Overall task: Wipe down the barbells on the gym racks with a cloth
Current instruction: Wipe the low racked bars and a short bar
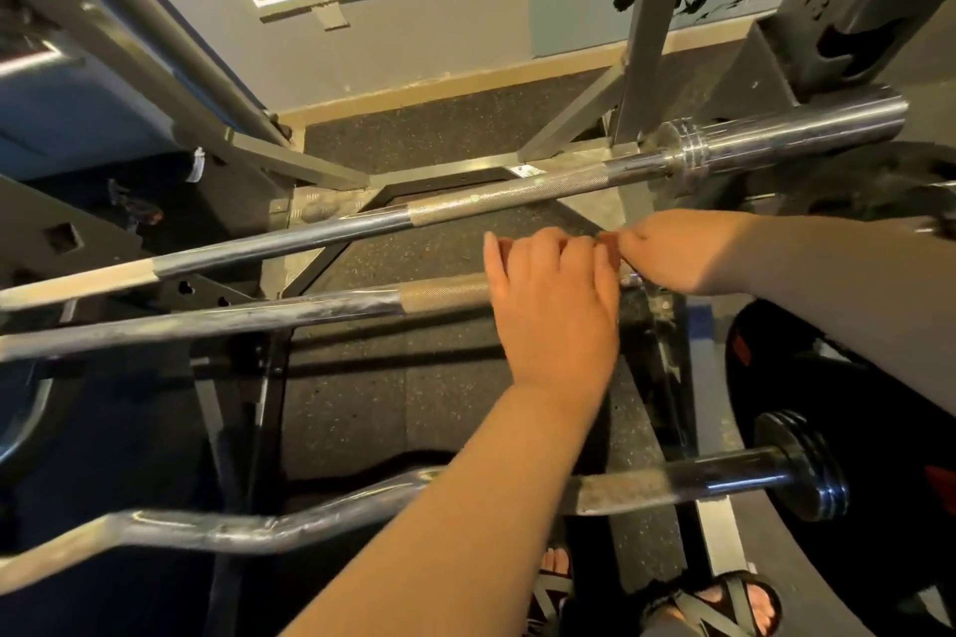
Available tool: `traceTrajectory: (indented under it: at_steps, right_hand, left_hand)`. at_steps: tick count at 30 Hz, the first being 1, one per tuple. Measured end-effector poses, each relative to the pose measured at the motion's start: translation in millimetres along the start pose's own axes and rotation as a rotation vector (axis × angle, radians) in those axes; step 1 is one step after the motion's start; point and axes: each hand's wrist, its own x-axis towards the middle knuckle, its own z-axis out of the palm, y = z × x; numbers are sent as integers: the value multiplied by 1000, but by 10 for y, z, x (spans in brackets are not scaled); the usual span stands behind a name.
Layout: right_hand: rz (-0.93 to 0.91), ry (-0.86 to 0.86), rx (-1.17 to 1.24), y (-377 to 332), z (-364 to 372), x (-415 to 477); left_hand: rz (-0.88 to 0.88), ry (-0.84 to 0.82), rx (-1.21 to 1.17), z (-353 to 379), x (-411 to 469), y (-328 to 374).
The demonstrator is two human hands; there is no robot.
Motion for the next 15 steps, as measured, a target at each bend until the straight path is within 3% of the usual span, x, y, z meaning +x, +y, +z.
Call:
traceTrajectory:
  at_steps: [5,8,13,15]
  right_hand:
    - [-20,7,-23,-179,10,97]
    - [-1,59,-116,-234,15,29]
    - [88,288,-140,-265,129,-50]
    - [130,340,-40,-296,154,-78]
  left_hand:
    - [255,-102,63,-202,-71,-579]
    - [131,-81,96,-369,-85,-960]
    - [-279,-4,98,-403,61,-989]
    - [-264,-17,130,-292,85,-728]
